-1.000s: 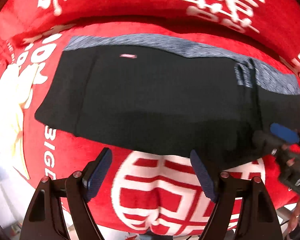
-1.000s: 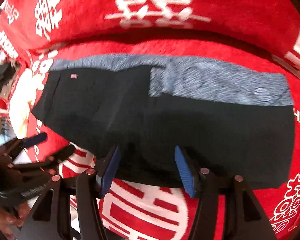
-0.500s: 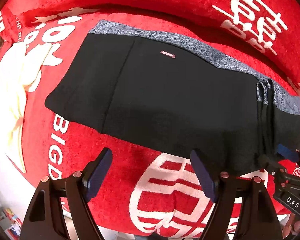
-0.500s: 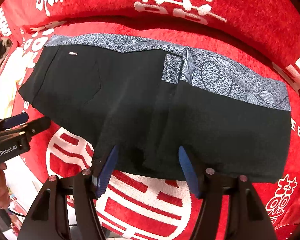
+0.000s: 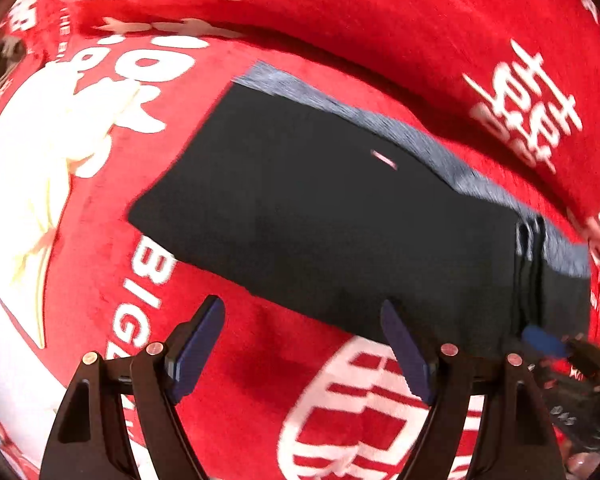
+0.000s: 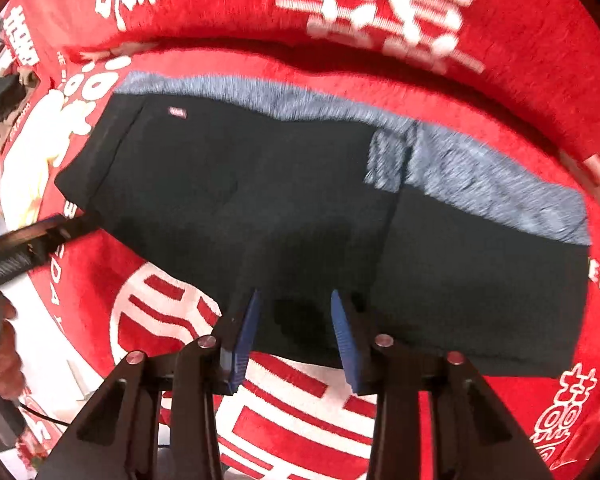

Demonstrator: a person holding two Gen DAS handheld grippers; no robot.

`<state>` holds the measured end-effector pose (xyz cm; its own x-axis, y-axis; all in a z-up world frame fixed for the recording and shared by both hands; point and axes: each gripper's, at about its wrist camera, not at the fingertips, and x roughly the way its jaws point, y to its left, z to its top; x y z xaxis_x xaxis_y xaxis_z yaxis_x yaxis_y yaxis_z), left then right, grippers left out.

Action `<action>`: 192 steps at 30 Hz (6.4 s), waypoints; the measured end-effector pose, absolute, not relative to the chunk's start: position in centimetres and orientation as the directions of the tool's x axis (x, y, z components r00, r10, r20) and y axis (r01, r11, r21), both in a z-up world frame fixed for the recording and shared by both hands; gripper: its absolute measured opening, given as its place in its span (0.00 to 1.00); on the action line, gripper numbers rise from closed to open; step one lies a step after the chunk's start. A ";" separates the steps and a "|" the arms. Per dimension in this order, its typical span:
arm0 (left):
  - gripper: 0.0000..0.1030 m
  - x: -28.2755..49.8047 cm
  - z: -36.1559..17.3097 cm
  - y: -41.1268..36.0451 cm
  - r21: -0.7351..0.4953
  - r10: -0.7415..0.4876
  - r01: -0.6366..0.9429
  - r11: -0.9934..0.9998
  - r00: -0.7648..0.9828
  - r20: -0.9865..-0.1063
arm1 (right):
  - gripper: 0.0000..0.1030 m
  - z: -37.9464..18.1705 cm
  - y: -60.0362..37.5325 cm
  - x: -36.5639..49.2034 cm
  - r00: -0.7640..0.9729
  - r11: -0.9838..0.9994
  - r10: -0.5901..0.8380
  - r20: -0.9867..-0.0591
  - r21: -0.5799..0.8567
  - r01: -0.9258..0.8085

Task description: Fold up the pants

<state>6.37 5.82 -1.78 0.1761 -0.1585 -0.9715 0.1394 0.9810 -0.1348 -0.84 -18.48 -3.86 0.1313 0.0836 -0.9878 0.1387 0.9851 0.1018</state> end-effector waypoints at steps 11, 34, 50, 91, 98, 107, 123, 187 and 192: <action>0.79 7.4 -3.7 13.5 -0.432 -0.411 -0.051 0.900 0.225 -0.883 | 0.40 -6.2 -18.4 -1.1 0.113 0.981 0.109 -0.988 0.125 0.146; 0.76 12.2 -6.5 11.3 -0.589 -0.558 -0.094 0.802 0.230 -0.797 | 0.40 -6.2 -18.0 -1.4 0.120 0.986 0.091 -0.989 0.106 0.128; 0.37 6.3 -2.0 1.3 0.203 -0.054 0.407 0.890 0.538 -0.841 | 0.82 3.5 -11.8 14.8 0.004 0.947 0.322 -0.947 0.322 -0.013; 0.37 -9.3 11.9 -22.7 0.186 -0.414 0.763 0.619 0.518 -0.748 | 0.21 9.5 -32.7 -2.3 0.325 0.693 0.665 -0.672 0.718 0.066; 0.37 -15.4 6.8 -31.1 0.233 -0.403 0.861 0.452 0.430 -0.808 | 0.21 3.3 -42.8 -11.6 0.407 0.613 0.645 -0.647 0.756 0.229; 0.54 -18.4 0.9 -33.3 0.286 -0.341 0.913 0.291 0.379 -0.860 | 0.22 -5.4 -45.3 -15.0 0.421 0.534 0.644 -0.639 0.769 0.351; 0.57 -6.3 5.4 -23.2 0.142 -0.219 0.763 0.630 0.351 -0.911 | 0.38 0.5 -46.2 -19.1 0.376 0.731 0.261 -0.889 0.437 0.524; 0.99 5.1 -2.9 -16.8 -0.306 -0.351 0.525 0.794 -0.014 -0.936 | 0.78 -2.6 -45.9 -15.8 0.333 0.778 0.342 -0.879 0.463 0.424; 0.99 7.2 -4.7 -17.6 -0.380 -0.398 0.547 0.746 -0.092 -0.913 | 0.78 -4.7 -47.6 -15.0 0.368 0.685 0.488 -0.791 0.609 0.401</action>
